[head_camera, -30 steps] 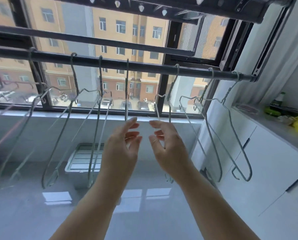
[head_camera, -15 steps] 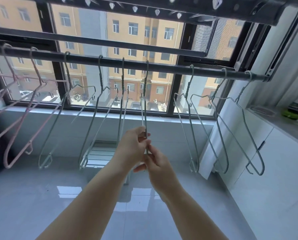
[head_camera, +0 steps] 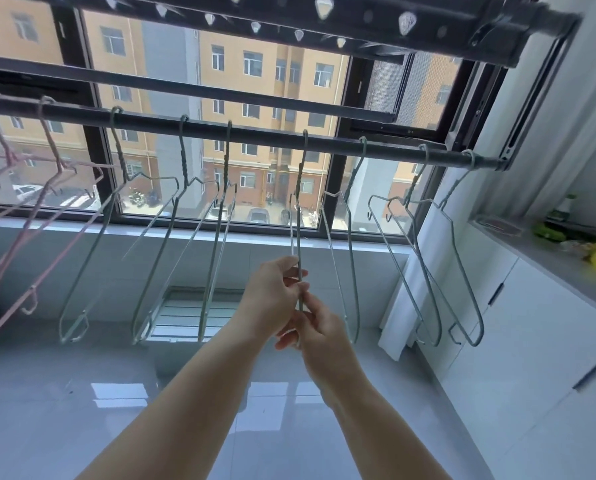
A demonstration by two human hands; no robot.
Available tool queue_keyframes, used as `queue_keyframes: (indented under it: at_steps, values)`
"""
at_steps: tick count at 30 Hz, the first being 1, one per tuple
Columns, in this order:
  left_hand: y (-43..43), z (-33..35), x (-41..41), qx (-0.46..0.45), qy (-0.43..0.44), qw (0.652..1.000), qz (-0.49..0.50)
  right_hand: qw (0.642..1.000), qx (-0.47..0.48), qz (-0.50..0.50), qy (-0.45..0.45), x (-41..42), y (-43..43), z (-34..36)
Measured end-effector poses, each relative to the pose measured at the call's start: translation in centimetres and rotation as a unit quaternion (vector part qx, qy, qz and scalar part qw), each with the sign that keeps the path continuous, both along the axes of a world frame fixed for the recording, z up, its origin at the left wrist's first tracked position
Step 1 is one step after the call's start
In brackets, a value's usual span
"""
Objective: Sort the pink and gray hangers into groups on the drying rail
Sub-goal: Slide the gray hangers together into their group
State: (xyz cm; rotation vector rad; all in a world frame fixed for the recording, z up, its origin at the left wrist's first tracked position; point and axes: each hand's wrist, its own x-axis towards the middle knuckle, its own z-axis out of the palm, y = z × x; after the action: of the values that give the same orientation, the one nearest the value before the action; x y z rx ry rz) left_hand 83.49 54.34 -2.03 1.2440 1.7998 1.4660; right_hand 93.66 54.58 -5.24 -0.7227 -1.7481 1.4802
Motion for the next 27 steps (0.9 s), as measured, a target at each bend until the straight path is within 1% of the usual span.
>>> queue_keyframes:
  at_steps: [4,5,7,9,11,12,13,14,15,16,17,18,20,22,25,27]
  values:
    - [-0.5,0.1,0.5,-0.007,0.0,1.0,0.002,1.0,-0.014,0.004,-0.007,0.0,0.2,-0.1]
    - [-0.9,0.2,0.4,-0.009,0.017,1.0,0.004,1.0,-0.011,-0.002,-0.018,0.1,0.2,-0.1]
    - [-2.0,0.7,-0.2,0.006,0.099,0.994,0.035,0.997,0.023,-0.024,-0.065,0.4,-0.2,0.0]
    - [-3.3,1.4,-1.2,0.045,0.181,0.977,0.102,0.988,0.091,-0.067,-0.109,0.9,-0.7,-0.3]
    - [-4.5,1.9,-2.4,0.069,0.23,0.956,0.171,0.96,0.202,-0.147,-0.126,1.1,-1.6,-0.2]
    - [-4.9,2.0,-3.0,0.058,0.238,0.951,0.19,0.941,0.262,-0.177,-0.119,0.9,-2.1,0.0]
    - [-5.2,2.1,-3.5,0.028,0.232,0.952,0.197,0.927,0.308,-0.186,-0.108,0.5,-2.5,0.1]
    - [-5.3,2.0,-4.0,-0.014,0.218,0.956,0.194,0.92,0.335,-0.178,-0.098,-0.1,-2.9,0.2]
    - [-5.3,1.9,-4.4,-0.065,0.206,0.958,0.187,0.922,0.342,-0.155,-0.094,-0.8,-3.3,0.2]
    - [-5.3,1.6,-4.7,-0.106,0.198,0.959,0.174,0.929,0.334,-0.121,-0.1,-1.6,-3.7,0.1]
    - [-5.3,1.3,-4.8,-0.129,0.191,0.96,0.159,0.939,0.313,-0.08,-0.116,-2.5,-4.0,0.0]
    - [-5.2,1.0,-4.9,-0.126,0.174,0.966,0.146,0.948,0.286,-0.041,-0.135,-3.4,-4.3,-0.2]
    - [-5.1,0.6,-4.7,-0.089,0.121,0.98,0.131,0.962,0.22,0.015,-0.159,-5.0,-4.5,-0.8]
    - [-5.1,0.5,-4.9,-0.065,0.091,0.985,0.13,0.968,0.184,0.023,-0.168,-6.0,-4.5,-1.1]
    - [-4.9,0.4,-5.4,-0.051,0.061,0.99,0.116,0.97,0.179,-0.004,-0.166,-6.3,-4.1,-1.2]
    - [-4.9,0.4,-5.5,-0.047,0.035,0.993,0.1,0.973,0.176,-0.023,-0.145,-6.2,-3.9,-1.2]
